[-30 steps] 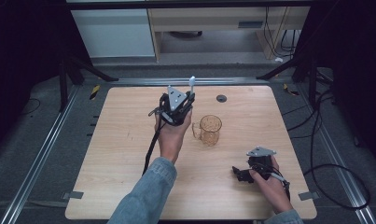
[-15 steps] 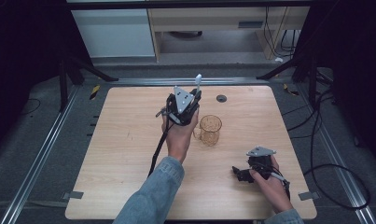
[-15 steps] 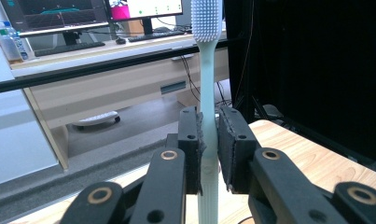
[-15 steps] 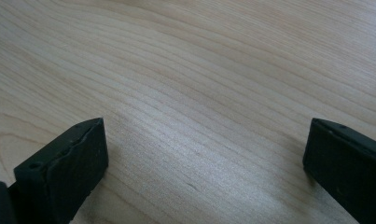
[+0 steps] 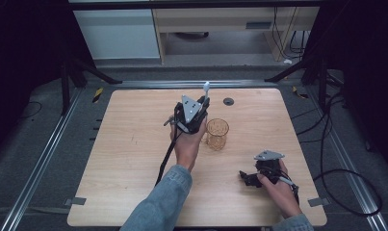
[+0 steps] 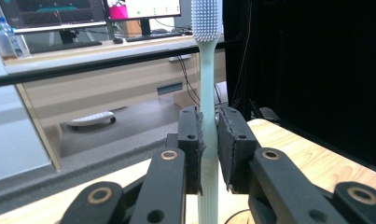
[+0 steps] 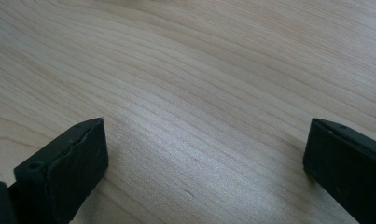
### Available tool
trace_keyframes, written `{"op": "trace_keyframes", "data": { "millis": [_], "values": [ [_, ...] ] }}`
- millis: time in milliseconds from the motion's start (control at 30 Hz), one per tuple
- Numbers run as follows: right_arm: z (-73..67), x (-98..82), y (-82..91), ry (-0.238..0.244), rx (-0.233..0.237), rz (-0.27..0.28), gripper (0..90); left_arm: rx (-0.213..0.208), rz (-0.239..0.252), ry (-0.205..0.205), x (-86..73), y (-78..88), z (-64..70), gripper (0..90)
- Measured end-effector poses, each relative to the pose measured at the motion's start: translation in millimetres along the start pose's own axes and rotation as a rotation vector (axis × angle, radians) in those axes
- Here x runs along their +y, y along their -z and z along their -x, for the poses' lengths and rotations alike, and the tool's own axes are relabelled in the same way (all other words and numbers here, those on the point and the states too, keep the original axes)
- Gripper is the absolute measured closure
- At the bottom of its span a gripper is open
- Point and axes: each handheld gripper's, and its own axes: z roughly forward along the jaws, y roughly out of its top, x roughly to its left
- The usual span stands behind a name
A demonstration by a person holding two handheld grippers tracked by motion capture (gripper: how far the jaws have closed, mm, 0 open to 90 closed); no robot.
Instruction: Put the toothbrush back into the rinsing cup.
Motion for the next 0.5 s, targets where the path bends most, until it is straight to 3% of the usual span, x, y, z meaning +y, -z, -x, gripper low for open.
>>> {"op": "trace_keyframes", "data": {
  "millis": [100,500],
  "values": [
    [0.0,0.0,0.0,0.0,0.0,0.0,0.3,-0.002,-0.004,0.026,-5.2,-0.5,-0.8,79.0],
    [0.0,0.0,0.0,0.001,0.0,0.0,0.3,0.0,-0.014,0.026,-14.2,-1.0,-1.1,79.1]
  ]
}}
